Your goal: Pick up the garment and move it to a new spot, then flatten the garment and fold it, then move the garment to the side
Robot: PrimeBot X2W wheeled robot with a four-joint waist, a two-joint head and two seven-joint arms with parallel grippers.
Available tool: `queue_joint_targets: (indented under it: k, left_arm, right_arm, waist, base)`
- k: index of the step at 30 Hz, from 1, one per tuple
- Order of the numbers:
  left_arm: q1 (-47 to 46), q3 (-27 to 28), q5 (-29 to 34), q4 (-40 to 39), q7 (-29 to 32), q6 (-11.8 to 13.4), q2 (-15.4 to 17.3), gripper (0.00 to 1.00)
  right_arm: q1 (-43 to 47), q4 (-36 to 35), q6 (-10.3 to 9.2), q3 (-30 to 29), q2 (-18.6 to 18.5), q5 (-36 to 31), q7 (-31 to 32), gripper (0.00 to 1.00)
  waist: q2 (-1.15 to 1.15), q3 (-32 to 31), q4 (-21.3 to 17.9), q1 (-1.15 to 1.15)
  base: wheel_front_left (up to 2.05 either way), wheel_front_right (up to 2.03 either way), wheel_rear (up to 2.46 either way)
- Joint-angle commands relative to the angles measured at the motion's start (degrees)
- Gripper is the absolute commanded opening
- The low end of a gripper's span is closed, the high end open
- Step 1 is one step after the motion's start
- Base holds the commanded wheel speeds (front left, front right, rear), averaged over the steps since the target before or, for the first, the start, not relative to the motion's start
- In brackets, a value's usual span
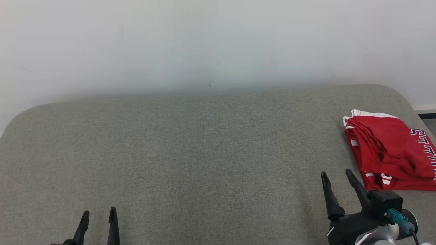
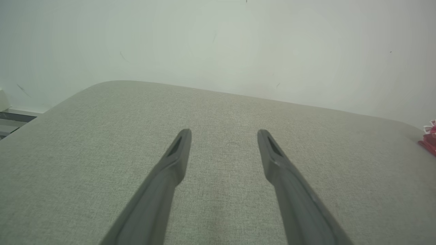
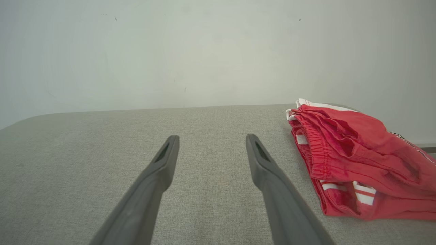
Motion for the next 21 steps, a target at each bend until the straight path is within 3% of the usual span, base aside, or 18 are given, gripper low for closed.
queue_joint_targets:
  k: [1,14,15,21]
  left_arm:
    - [-0.35,0.19,0.29,0.13,0.03,-0.31,0.05,1.0]
    - [-0.71,0.74,0.62,0.57,0.03,-0.13,0.05,1.0]
    - [-0.53,0.51,0.48,0.55,0.01,-0.25,-0.01,0.0]
    - [-0.15,0.78,-1.7,3.15,1.07,-0.31,-0.41,0.0]
  right_arm:
    - [-0.24,0.15,-0.01,0.1,-0.22,0.17,0.01,1.0]
    - [-0.67,0.48,-0.01,0.63,-0.3,0.62,0.05,1.0]
    - [-0.21,0.45,0.0,0.58,-0.15,0.47,0.01,0.0]
    - [1.55,2.33,0.0,0.15,0.53,2.62,0.81,0.0]
  waist:
    - [0.0,0.01,0.02,0.0]
    - [0.0,0.15,0.11,0.0]
    - [0.0,0.16,0.12,0.0]
    - [0.0,0.2,0.14,0.0]
  base:
    - [0.0,0.0,0.0]
    - [0.0,0.0,0.0]
    - [0.0,0.0,0.0]
    - [0.0,0.0,0.0]
